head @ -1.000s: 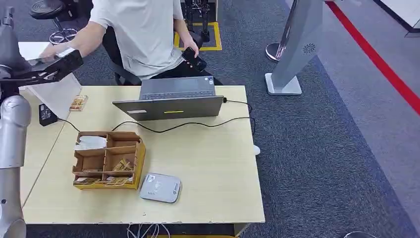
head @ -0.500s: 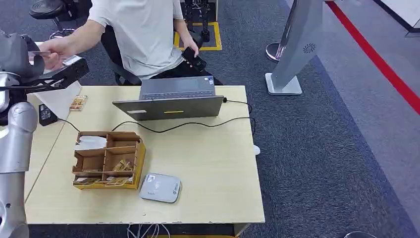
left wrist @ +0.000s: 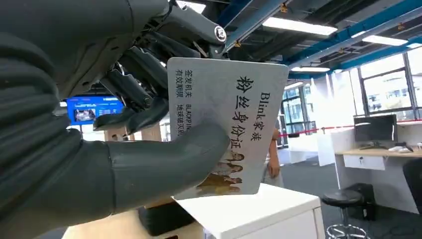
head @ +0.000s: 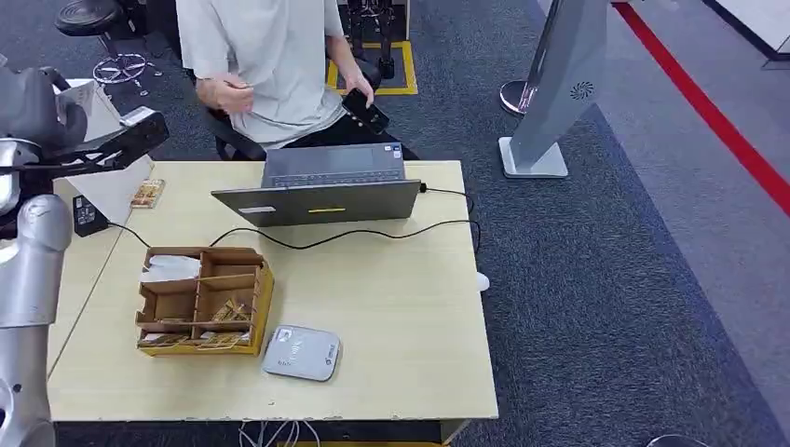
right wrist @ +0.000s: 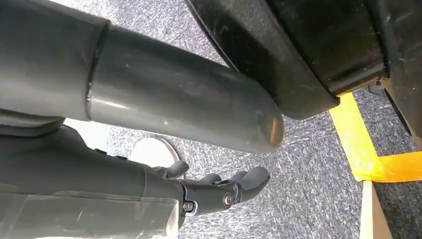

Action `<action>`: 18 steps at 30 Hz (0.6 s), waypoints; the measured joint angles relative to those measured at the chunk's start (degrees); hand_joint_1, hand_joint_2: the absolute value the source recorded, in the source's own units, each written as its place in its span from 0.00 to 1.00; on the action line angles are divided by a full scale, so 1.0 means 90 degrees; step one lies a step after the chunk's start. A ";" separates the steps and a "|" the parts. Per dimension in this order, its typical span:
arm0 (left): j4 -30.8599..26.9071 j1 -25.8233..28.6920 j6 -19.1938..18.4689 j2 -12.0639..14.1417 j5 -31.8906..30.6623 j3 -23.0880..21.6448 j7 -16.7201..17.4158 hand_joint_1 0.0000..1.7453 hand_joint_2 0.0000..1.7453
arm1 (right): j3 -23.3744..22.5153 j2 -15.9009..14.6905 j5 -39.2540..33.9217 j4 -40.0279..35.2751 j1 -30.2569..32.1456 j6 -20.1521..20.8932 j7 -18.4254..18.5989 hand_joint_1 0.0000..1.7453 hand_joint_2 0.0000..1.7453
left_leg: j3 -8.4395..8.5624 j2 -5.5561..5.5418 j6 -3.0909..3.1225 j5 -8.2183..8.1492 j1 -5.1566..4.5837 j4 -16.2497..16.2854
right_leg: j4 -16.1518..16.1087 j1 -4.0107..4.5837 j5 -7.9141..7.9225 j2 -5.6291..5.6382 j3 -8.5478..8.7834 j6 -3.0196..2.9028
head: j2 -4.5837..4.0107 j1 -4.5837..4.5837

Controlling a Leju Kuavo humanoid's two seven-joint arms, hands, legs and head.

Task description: Pass the card to the sensor for recognition and then transmit it.

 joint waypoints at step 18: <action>-0.2141 0.1496 0.1291 -0.0214 0.0228 -0.0109 -0.0568 1.00 1.00 | -0.0131 0.0000 -0.0036 0.0000 0.0074 -0.0046 0.0070 0.00 0.00 | -0.0003 -0.0001 0.0000 0.0002 0.0000 0.0000 | 0.0000 0.0000 0.0000 -0.0001 -0.0003 0.0000 | 0.0000 0.0000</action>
